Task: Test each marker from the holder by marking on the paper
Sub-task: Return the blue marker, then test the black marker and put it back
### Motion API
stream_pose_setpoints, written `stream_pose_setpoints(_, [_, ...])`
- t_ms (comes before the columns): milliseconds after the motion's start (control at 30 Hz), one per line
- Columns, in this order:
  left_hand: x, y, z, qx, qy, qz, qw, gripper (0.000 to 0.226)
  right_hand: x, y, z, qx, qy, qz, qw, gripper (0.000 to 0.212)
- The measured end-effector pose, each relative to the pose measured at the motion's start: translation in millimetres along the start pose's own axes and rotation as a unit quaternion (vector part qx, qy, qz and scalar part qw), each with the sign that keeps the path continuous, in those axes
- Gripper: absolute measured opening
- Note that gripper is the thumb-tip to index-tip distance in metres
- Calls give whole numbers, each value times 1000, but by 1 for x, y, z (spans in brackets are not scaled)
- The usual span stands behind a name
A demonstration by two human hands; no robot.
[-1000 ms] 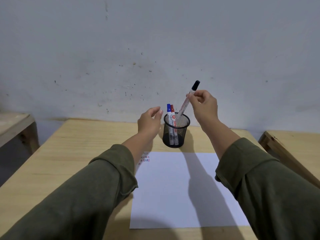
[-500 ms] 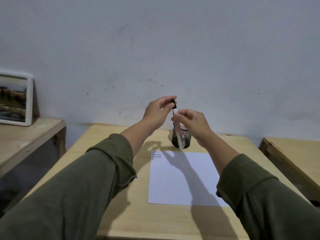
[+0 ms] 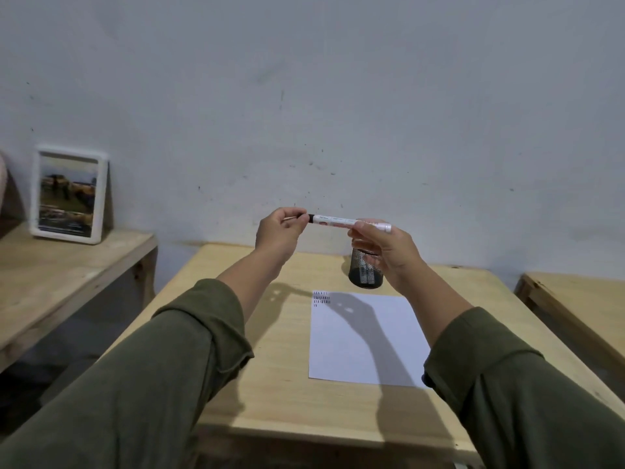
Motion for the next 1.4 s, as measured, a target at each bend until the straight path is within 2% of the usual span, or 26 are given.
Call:
stream_pose_setpoints(133, [-6,12,10,-21,-16,24,999,6,12,1,6,14,-76,43,996,23])
stream_pose_setpoints(200, [-5,17,16,-31,-30,58,997,9,16,3,12,9,-88,50,995,18])
stream_pose_setpoints(367, [6,26,19,-22,-93,139,986,16,13,5,22,-3,-137,35,990,19])
stream_pose_setpoints(467, [10,26,20,-7,-107,160,981,19,11,4,23,-2,-154,24,988,20])
stream_pose_setpoints(633, [1,25,23,-11,-118,145,982,20,17,3,20,7,-119,-3,993,18])
stream_pose_setpoints(800, [-15,24,25,-45,-140,112,983,24,23,5,19,-21,-107,-30,994,10])
stream_pose_setpoints(967, [-42,18,29,-107,-151,38,982,32,35,3,21,-63,-62,-43,995,4])
stream_pose_setpoints(1100, [-59,16,30,-136,-178,-12,975,38,43,5,26,-85,-33,-44,995,11])
stream_pose_setpoints(1267, [-79,-3,1,-76,-209,-53,974,40,47,-1,17,-66,-78,-25,994,11])
stream_pose_setpoints(1333, [-81,-5,-16,-58,-277,-19,959,38,50,-6,8,-48,-100,-10,994,9])
stream_pose_setpoints(1400, [-82,-2,-26,-43,-298,15,953,32,58,-8,2,-25,-102,10,994,7])
Point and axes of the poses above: each hand's wrist, its own y-axis away from the middle knuckle, its own z-axis out of the palm, x = y × z, the point moved 8 cm from there along -y, towards the middle knuckle, and after that the axes turned 13 degrees about x, right-handed, at the moved point
